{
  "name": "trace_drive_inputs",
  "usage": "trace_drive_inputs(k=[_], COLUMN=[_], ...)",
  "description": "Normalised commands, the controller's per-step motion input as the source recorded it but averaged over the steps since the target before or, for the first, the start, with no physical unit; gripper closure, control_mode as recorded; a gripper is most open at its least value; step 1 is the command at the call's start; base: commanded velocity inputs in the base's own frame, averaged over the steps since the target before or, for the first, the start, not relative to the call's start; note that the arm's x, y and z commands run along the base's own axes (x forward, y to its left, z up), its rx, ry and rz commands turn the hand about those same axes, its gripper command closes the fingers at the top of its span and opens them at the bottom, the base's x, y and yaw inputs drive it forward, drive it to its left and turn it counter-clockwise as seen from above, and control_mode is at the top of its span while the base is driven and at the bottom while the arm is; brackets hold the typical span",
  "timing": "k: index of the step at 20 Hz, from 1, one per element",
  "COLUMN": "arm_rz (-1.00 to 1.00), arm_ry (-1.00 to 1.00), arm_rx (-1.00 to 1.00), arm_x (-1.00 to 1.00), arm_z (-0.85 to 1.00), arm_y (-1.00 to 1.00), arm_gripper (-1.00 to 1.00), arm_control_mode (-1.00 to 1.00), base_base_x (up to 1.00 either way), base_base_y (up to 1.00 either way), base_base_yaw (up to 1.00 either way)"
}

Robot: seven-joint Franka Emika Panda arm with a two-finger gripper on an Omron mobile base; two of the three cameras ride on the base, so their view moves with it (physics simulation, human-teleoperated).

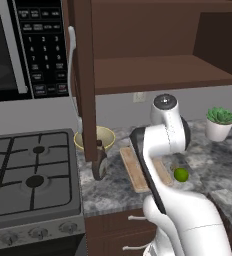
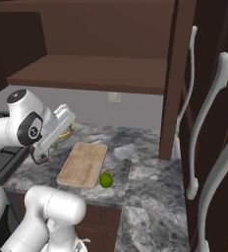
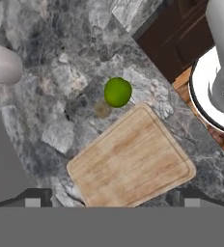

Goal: Open the cabinet. Place the bowl and condiment on the counter. Then place the lime and garlic on the cutting board.

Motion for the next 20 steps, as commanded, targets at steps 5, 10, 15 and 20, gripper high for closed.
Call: trace_drive_inputs(k=[5, 10, 15, 20], arm_rz=[-0.13, -0.16, -0.18, -0.19], arm_ry=[0.02, 0.03, 0.08, 0.09], arm_rx=[0.14, 0.12, 0.06, 0.06], arm_x=[-0.12, -0.08, -0.02, -0.04], arm_z=[-0.02, -0.06, -0.06, -0.09], arm_y=[-0.24, -0.21, -0.22, -0.15], arm_gripper=[-1.00, -1.00, -1.00, -1.00], arm_control_mode=[-1.00, -1.00, -1.00, -1.00], base_base_x=[0.00, 0.00, 0.00, 0.00], base_base_y=[0.00, 0.00, 0.00, 0.00], base_base_yaw=[0.00, 0.00, 0.00, 0.00])
